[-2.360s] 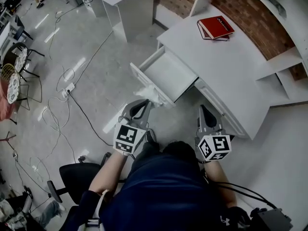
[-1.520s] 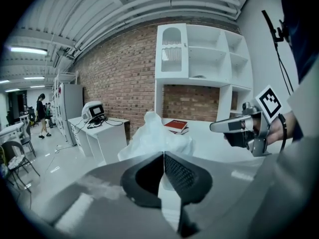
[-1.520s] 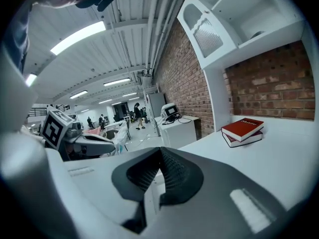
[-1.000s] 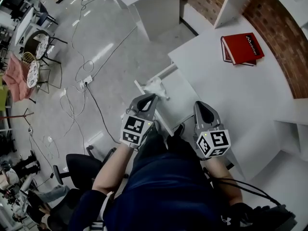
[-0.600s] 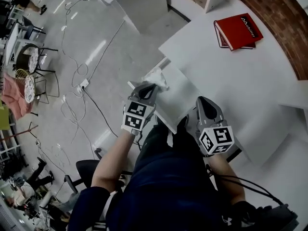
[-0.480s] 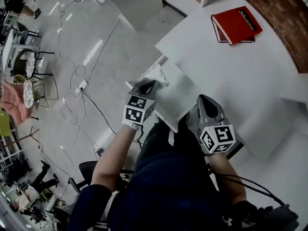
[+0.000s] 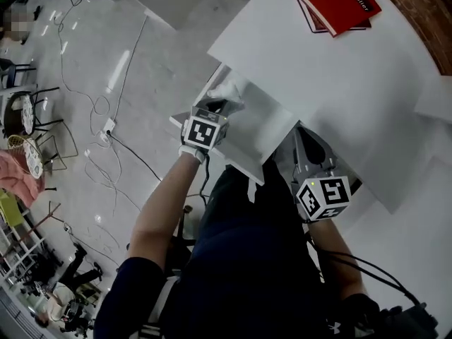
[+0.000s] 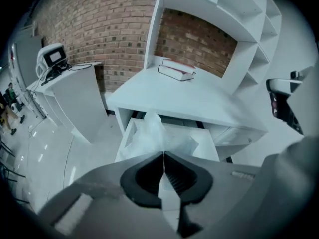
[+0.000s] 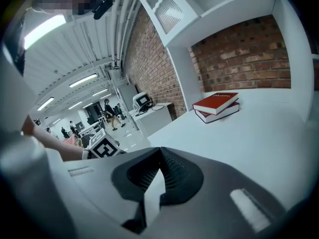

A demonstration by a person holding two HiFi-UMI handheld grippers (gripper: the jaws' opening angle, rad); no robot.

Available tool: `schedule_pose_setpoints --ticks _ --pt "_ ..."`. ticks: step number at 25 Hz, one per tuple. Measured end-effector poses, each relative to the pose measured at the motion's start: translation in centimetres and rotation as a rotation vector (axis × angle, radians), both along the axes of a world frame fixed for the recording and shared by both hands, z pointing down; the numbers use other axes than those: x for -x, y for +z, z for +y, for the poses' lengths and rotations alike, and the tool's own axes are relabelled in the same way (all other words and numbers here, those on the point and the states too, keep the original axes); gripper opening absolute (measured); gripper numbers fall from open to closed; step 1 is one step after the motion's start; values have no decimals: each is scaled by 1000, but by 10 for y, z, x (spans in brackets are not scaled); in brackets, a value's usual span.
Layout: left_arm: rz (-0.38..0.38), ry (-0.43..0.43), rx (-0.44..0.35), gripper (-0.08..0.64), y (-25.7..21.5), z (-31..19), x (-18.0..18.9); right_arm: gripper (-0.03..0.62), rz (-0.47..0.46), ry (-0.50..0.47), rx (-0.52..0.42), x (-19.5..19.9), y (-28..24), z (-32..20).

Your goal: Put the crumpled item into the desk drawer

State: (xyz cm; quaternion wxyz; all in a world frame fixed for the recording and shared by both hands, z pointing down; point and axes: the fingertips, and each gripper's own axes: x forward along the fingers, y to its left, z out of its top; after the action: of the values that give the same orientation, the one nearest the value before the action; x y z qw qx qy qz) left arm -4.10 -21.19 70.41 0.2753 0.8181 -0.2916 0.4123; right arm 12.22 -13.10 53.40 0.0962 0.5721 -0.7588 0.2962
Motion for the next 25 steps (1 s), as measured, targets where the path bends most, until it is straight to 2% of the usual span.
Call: schedule_pose_setpoints --ticks 6,12,15,19,22,25 --pt "-93 53 19 8 28 -20 -4 2 10 63 42 -9 11 9" --pt "-140 89 78 8 67 -28 -17 2 14 101 88 -12 25 20" --pt "-135 66 97 8 82 -36 -21 2 15 105 100 -11 31 24" --pt "-126 58 76 8 100 -45 -27 2 18 116 126 -14 38 30" --pt "-144 65 63 8 113 -47 -25 3 25 121 141 -16 41 33" --pt "-154 48 87 8 127 -46 -23 3 33 124 154 -18 43 37"
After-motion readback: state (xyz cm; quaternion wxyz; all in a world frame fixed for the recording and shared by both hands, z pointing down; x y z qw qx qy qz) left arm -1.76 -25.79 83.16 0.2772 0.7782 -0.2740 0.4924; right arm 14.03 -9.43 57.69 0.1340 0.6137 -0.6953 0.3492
